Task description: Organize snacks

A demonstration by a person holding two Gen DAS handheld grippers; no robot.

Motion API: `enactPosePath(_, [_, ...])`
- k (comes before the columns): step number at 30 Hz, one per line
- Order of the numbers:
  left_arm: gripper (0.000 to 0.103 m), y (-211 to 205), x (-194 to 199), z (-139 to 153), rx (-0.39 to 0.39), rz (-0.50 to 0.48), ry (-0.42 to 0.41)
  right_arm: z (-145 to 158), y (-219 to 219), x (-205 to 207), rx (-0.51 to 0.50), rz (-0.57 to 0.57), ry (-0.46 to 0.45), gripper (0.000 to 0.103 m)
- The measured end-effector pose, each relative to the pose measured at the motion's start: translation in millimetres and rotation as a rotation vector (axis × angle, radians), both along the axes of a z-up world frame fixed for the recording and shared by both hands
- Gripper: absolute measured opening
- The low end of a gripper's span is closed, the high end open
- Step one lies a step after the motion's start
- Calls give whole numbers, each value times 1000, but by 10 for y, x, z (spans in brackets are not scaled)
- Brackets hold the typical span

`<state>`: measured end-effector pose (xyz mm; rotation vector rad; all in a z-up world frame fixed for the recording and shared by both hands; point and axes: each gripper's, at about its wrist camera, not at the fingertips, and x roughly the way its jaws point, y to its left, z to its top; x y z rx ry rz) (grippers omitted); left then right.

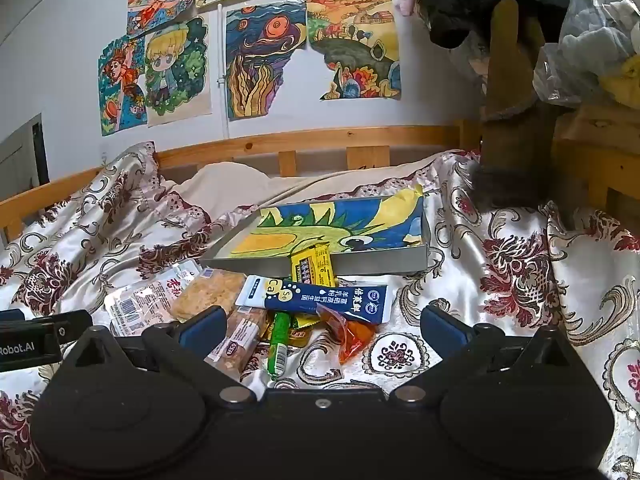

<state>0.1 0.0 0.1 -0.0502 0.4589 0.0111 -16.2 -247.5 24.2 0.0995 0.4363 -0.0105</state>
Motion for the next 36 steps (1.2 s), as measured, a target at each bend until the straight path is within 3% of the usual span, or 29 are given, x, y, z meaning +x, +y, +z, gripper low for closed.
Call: enactPosePath(36, [103, -1, -5, 1, -1, -1, -4, -18, 3, 5, -1, 4, 7, 102])
